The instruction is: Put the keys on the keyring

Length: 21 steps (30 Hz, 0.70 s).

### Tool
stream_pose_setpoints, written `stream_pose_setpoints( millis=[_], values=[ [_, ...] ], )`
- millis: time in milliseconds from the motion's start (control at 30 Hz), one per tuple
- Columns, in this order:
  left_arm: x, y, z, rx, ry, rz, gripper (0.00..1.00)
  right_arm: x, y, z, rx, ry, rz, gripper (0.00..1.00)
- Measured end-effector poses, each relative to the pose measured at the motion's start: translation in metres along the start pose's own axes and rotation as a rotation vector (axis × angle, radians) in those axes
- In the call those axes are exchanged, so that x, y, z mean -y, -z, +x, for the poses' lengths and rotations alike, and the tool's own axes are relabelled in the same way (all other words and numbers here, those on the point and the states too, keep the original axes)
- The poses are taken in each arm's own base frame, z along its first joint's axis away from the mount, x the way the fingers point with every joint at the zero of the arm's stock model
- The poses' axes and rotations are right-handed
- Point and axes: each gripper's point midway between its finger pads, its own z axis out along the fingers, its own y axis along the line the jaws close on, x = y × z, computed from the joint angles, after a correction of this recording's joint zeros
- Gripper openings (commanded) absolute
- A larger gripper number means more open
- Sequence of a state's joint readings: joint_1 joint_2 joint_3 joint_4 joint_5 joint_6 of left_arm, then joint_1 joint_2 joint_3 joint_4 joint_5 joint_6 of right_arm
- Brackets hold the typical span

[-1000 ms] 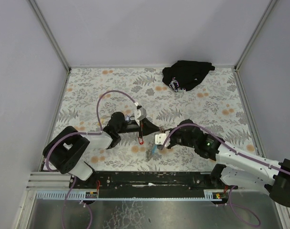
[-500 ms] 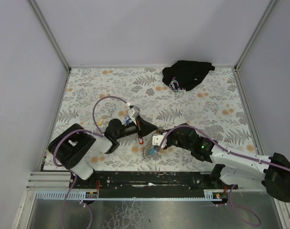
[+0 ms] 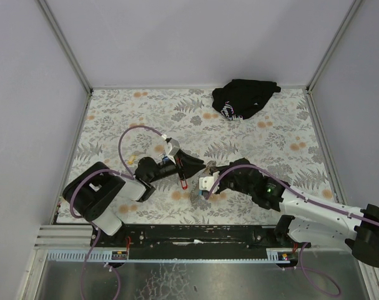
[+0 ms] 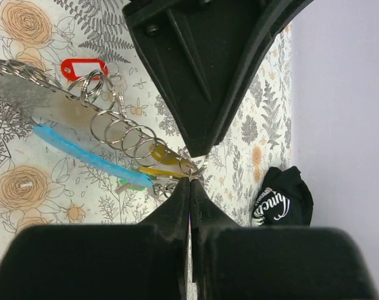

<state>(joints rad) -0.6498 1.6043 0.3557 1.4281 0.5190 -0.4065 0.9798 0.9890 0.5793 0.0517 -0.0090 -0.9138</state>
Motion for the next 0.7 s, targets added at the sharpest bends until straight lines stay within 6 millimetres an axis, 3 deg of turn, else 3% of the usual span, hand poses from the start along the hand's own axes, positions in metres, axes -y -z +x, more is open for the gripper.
stream_pose_setpoints(
  millis=[467,700],
  values=[
    [0.02,0.005,-0.001,-0.104,-0.255,0.226,0.47,0.003,0.008,-0.004,-0.049,0.06,-0.097,0.0],
    [0.026,0.005,0.006,-0.152,-0.309,0.286,0.44,-0.002,0.005,-0.006,-0.046,0.061,-0.133,0.0]
  ],
)
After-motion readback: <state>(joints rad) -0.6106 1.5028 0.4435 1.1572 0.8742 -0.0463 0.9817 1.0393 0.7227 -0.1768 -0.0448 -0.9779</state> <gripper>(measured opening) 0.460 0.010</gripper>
